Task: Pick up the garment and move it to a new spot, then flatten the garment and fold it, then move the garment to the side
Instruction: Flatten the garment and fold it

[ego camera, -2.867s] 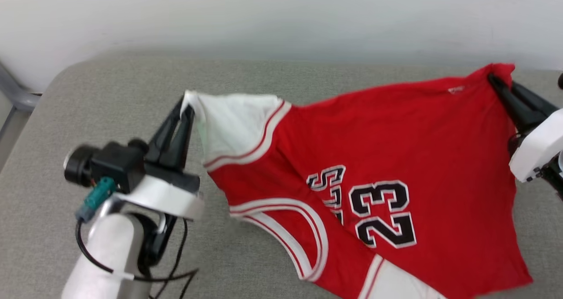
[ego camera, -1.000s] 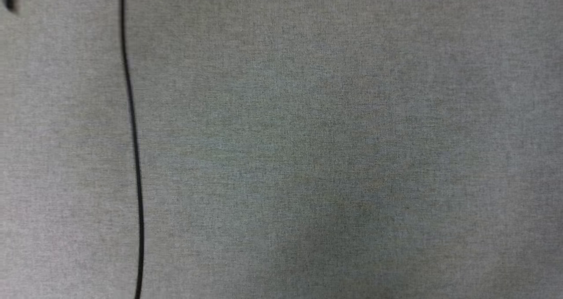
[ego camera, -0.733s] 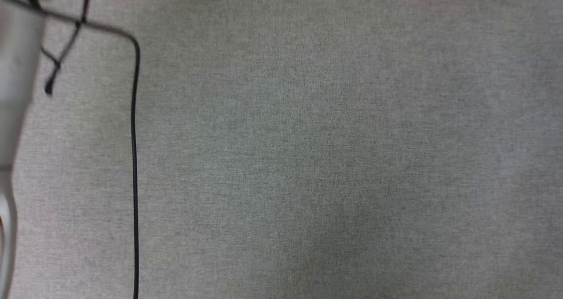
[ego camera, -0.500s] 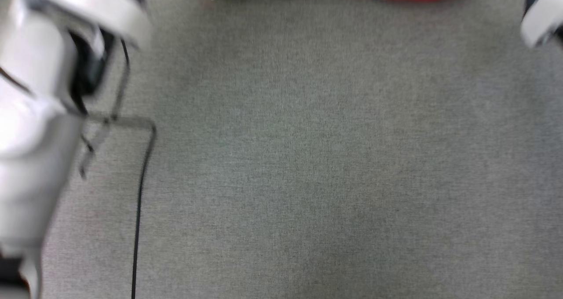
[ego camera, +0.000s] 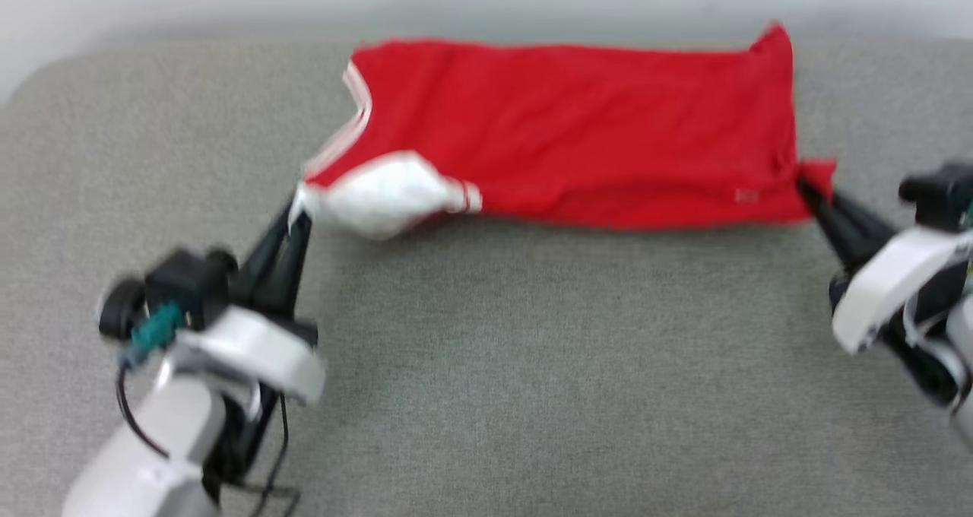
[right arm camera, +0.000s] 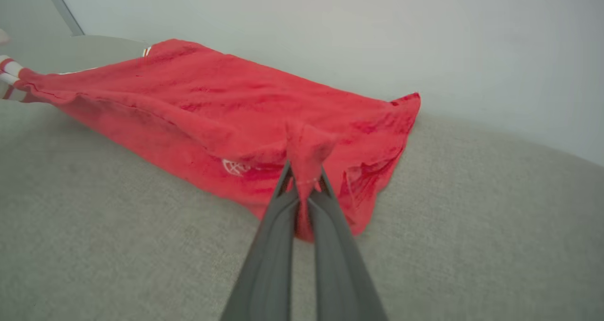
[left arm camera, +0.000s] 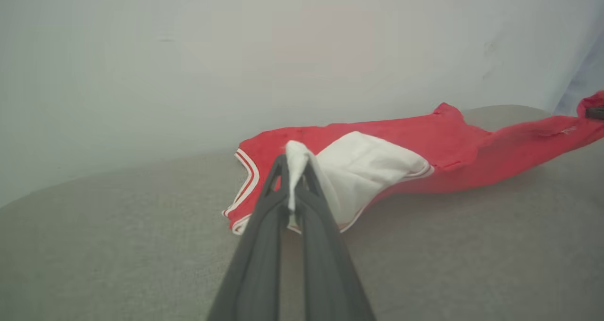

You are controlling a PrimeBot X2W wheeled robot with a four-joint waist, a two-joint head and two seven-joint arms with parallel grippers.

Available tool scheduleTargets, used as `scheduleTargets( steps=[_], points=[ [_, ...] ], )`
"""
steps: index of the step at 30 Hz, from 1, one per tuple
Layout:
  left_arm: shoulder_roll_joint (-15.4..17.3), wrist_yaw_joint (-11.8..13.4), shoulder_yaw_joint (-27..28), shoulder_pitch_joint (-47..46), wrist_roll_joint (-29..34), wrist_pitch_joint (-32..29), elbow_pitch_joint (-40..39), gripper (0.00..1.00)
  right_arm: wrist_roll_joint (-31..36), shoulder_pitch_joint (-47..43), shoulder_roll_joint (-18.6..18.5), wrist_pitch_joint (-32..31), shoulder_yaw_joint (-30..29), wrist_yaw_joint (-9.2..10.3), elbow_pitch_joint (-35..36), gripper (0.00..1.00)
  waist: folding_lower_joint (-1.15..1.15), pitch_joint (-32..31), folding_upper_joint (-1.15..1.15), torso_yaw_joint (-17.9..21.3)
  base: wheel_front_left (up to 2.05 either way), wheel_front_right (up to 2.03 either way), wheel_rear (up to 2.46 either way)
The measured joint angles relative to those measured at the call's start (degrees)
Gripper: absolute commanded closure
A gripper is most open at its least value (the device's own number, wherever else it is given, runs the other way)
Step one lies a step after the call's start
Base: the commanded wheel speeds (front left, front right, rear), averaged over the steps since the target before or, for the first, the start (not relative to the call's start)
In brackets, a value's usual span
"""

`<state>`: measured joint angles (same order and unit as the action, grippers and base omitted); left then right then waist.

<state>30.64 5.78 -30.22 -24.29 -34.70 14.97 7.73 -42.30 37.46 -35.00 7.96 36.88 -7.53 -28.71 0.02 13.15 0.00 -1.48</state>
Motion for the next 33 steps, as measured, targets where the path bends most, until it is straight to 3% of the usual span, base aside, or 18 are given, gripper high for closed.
scheduleTargets(
  steps=[11, 27, 33],
  points=[
    [1.0, 3.3, -1.3, 20.0, -5.8, -0.6, -3.5, 1.00, -2.3, -16.1, -1.2, -2.9, -0.2, 0.00, 5.2, 1.00, 0.00, -8.5, 0.00, 1.0, 0.00, 0.00, 0.00],
    [1.7, 3.8, -4.5, 35.5, -13.4, -5.7, -7.7, 1.00, -4.5, -35.4, -4.1, -4.8, -4.7, 0.00, 10.6, 1.00, -0.01, -14.6, 0.00, 0.3, 0.00, 0.00, 0.00],
    [2.4, 3.9, -4.6, 35.9, -12.6, -5.2, -8.7, 1.00, -4.9, -38.1, -4.1, -5.4, -5.9, 0.00, 12.6, 1.00, -0.01, -14.4, 0.00, 0.1, 0.00, 0.00, 0.00]
  ],
)
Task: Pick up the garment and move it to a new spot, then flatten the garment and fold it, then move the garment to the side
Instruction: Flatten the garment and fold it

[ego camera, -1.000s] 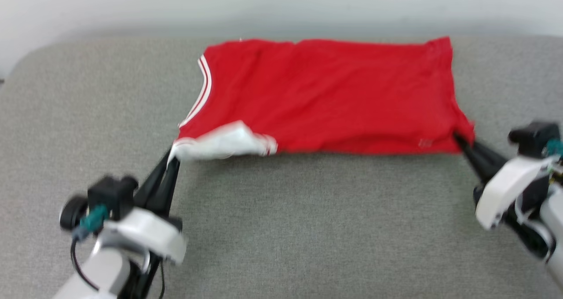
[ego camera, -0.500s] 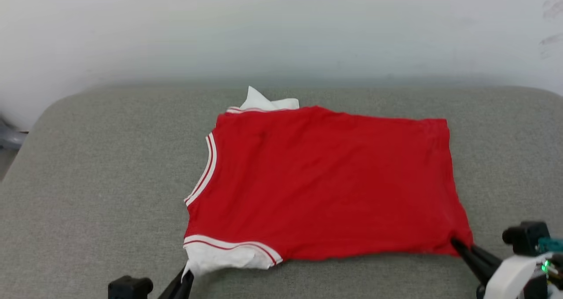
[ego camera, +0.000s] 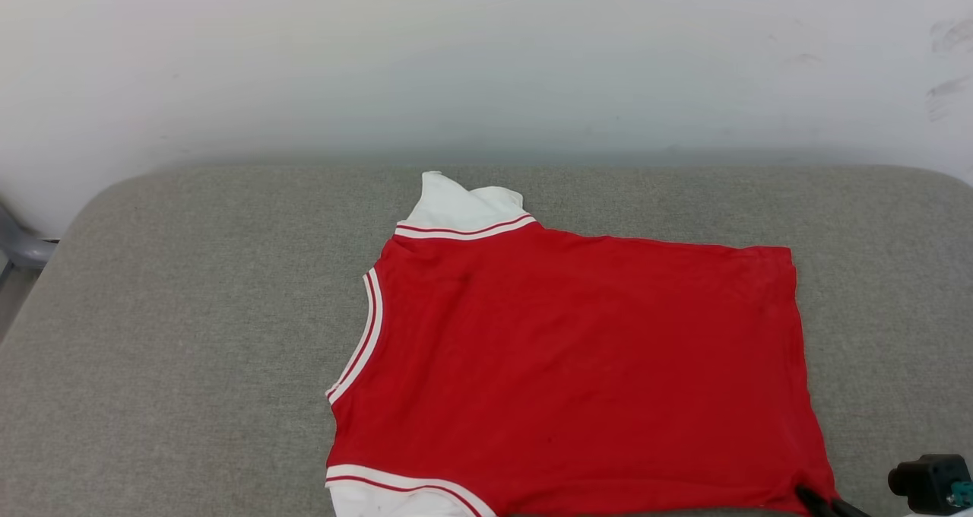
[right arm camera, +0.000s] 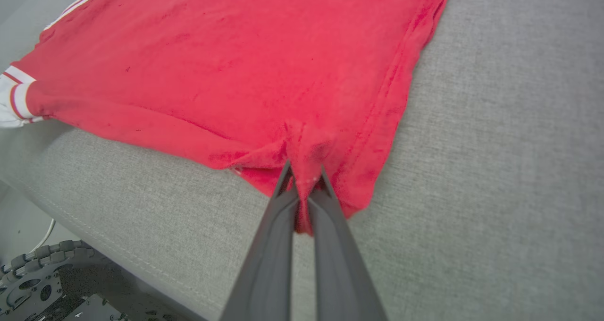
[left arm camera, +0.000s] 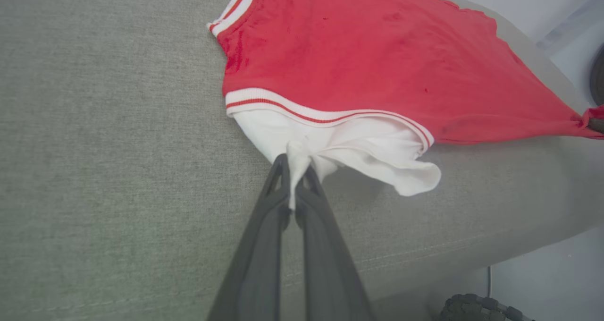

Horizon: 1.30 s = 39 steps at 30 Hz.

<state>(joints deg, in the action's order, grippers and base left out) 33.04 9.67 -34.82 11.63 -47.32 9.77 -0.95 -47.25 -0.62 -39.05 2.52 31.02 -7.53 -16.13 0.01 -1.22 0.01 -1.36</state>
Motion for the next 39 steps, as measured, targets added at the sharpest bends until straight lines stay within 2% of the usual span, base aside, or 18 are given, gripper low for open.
scheduleTargets(
  steps=[5, 10, 16, 22, 29, 34, 39],
  points=[
    [0.0, -0.1, 0.0, -3.1, 2.1, 0.8, 0.7, 1.00, -0.2, -0.1, 0.4, -0.1, -1.1, 0.00, 1.3, 1.00, 0.00, 0.4, 0.00, 0.3, 0.00, 0.00, 0.00],
    [0.2, -1.7, 0.0, -9.8, 4.6, 0.7, 2.3, 1.00, -0.7, 1.7, 0.8, -0.5, -2.5, 0.00, 2.8, 1.00, -0.01, 1.4, 0.00, 1.0, 0.00, 0.00, 0.00],
    [0.4, -4.8, 0.6, -19.3, 6.1, -0.1, 7.1, 1.00, -1.1, 5.9, 1.1, -1.5, -3.8, 0.00, 4.0, 1.00, -0.01, 4.1, 0.00, 1.9, 0.00, 0.00, 0.00],
    [0.2, -9.0, 0.4, -29.6, 8.0, -1.0, 13.5, 1.00, -1.7, 11.0, 1.5, -2.6, -4.4, 0.00, 3.5, 1.00, -0.01, 7.9, 0.00, 2.9, 0.00, 0.00, 0.00],
    [-0.7, -12.8, -0.4, -39.8, 9.9, -2.0, 22.0, 1.00, -1.5, 17.6, 2.8, -4.1, -2.9, 0.01, 0.9, 1.00, -0.02, 12.9, 0.00, 4.0, 0.00, 0.00, 0.00],
    [-1.8, -14.2, -1.1, -44.7, 10.4, -1.9, 28.5, 1.00, -0.9, 22.4, 3.9, -4.7, -1.5, 0.01, -2.7, 1.00, -0.02, 16.1, 0.00, 4.6, 0.00, 0.00, 0.00],
    [-4.7, -15.9, -3.2, -47.0, 10.0, -1.0, 38.3, 1.00, 0.4, 27.2, 5.3, -6.1, 2.6, 0.00, -8.6, 1.00, -0.02, 18.7, 0.00, 5.5, 0.00, 0.00, 0.00]
  ],
)
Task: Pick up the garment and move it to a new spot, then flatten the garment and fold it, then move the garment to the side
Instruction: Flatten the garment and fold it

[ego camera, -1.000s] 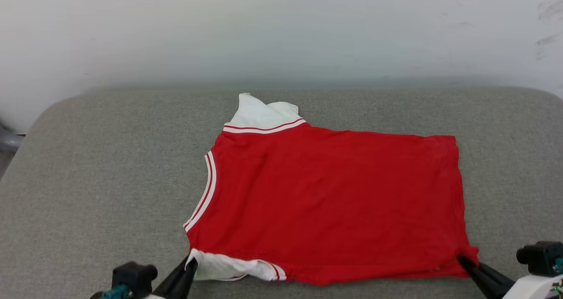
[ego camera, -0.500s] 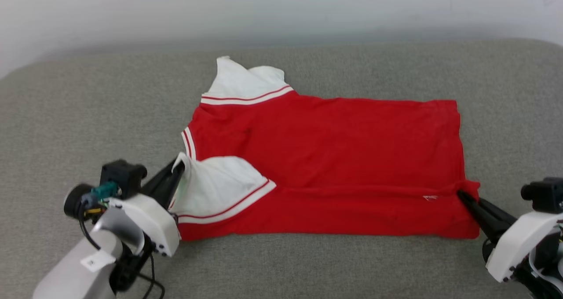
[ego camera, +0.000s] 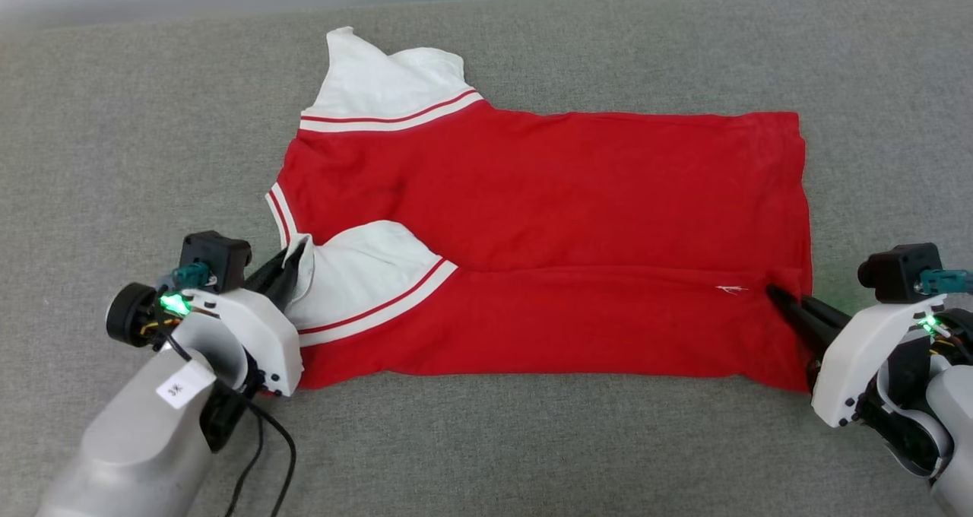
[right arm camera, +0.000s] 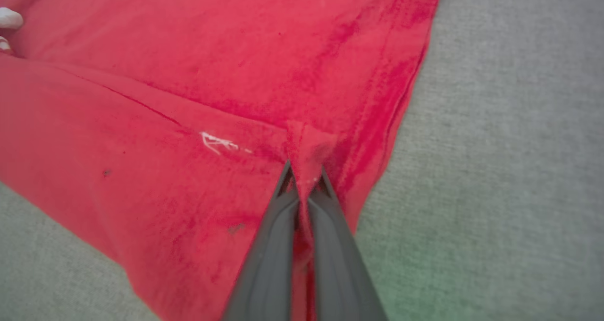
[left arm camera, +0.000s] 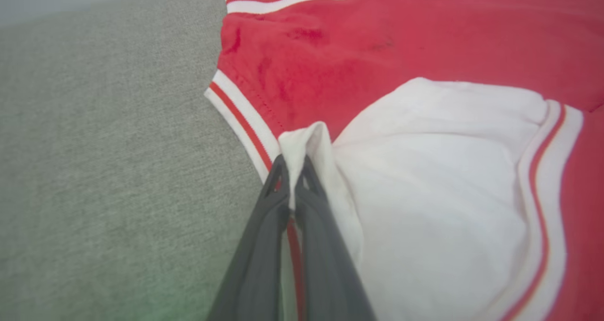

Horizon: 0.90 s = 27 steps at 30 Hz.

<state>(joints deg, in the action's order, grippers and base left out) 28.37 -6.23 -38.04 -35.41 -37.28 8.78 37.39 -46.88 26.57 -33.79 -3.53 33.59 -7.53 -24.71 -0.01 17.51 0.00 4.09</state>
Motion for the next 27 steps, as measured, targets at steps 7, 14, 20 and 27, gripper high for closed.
scheduleTargets(
  steps=[7, 14, 20, 27],
  points=[
    [-2.5, -0.9, -2.5, -1.2, -2.2, 1.5, 5.3, 1.00, -0.4, 1.8, 0.8, 0.5, 2.7, 0.01, -3.4, 1.00, 0.00, 0.0, 0.00, -0.4, 0.00, 0.00, 0.00],
    [-3.0, -1.2, -3.9, -2.8, -4.5, 3.5, 7.5, 0.00, -0.1, 2.3, 0.9, 4.4, 2.1, 0.01, -4.7, 0.00, 0.01, -2.0, 0.00, -1.5, 0.00, 0.00, 0.00],
    [-0.5, -1.2, -5.8, -4.0, -6.5, 3.0, 5.3, 0.00, 0.5, 0.8, 0.8, 6.6, 1.0, 0.01, -3.1, 0.00, 0.01, -5.2, 0.00, -2.5, 0.00, 0.00, 0.00],
    [3.6, -1.2, -9.1, -6.2, -11.1, -5.6, 0.7, 0.00, 2.0, -1.8, 0.7, 7.0, -1.2, 0.01, -1.6, 0.00, 0.02, -8.4, 0.00, -3.5, 0.00, 0.00, 0.00]
  ],
)
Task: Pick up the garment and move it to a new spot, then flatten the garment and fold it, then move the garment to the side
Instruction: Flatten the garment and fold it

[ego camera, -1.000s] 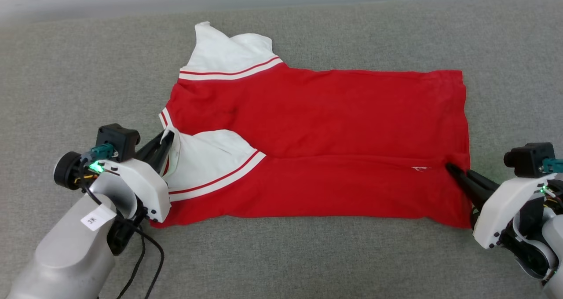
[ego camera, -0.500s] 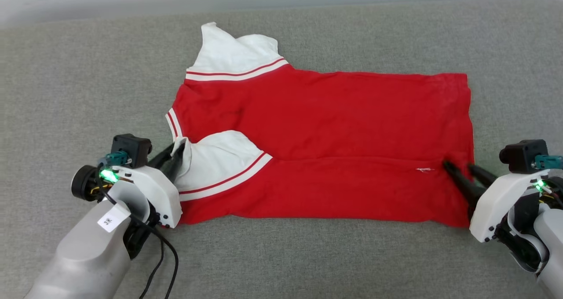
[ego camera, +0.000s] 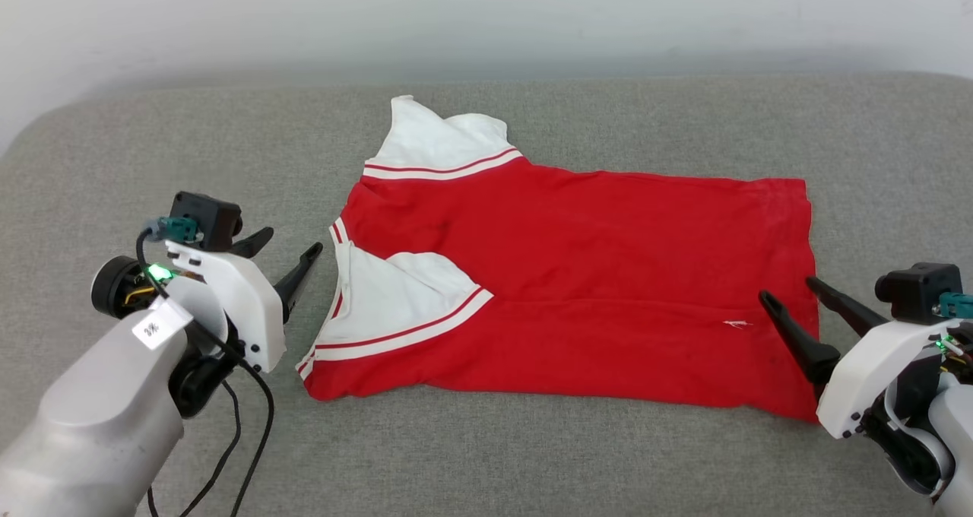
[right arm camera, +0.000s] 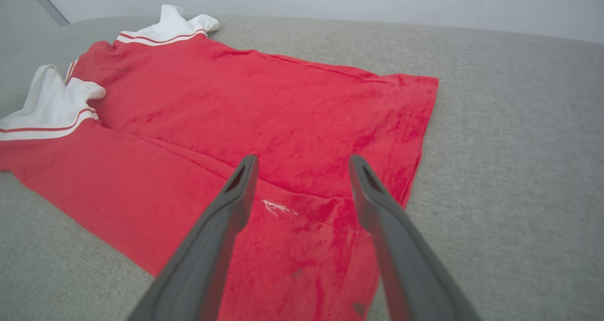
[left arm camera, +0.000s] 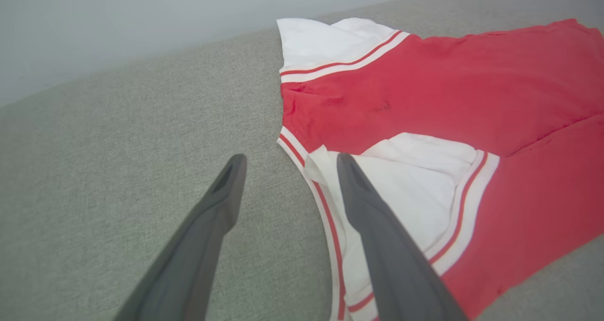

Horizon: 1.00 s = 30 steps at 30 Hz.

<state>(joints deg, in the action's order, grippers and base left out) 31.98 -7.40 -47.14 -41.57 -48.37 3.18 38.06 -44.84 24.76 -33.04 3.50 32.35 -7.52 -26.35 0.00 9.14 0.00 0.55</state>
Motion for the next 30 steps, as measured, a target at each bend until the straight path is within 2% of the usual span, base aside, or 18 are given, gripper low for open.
scheduleTargets(
  steps=[8, 12, 18, 23, 30],
  points=[
    [3.8, 0.0, -3.1, -2.6, -9.8, -20.5, -6.0, 0.00, 1.5, -2.0, 1.1, -1.0, -1.9, 0.00, 0.9, 0.00, 0.00, -2.1, 0.00, -0.3, 0.00, 0.00, 0.00],
    [5.3, 0.0, -6.0, -3.5, -12.5, -31.1, -8.2, 0.00, 2.1, -2.5, 1.9, -1.6, -2.5, 0.00, 1.5, 0.00, 0.00, -2.5, 0.00, 0.0, 0.00, 0.00, 0.00],
    [5.9, 0.0, -9.6, -4.6, -14.5, -41.5, -9.5, 0.00, 2.6, -2.7, 2.5, -2.7, -3.2, 0.00, 2.4, 0.00, 0.00, -2.1, 0.00, 0.6, 0.00, 0.00, 0.00],
    [6.0, 0.0, -11.0, -4.5, -15.4, -45.5, -7.8, 0.00, 3.1, -2.6, 3.0, -3.5, -3.6, 0.00, 3.0, 0.00, 0.00, -0.9, 0.00, 1.4, 0.00, 0.00, 0.00],
    [4.2, 0.0, -11.6, -3.6, -16.5, -45.6, -5.5, 0.00, 3.6, -2.2, 3.9, -4.1, -3.6, 0.00, 3.4, 0.00, 0.00, 1.2, 0.00, 2.5, 0.00, 0.00, 0.00]
  ],
)
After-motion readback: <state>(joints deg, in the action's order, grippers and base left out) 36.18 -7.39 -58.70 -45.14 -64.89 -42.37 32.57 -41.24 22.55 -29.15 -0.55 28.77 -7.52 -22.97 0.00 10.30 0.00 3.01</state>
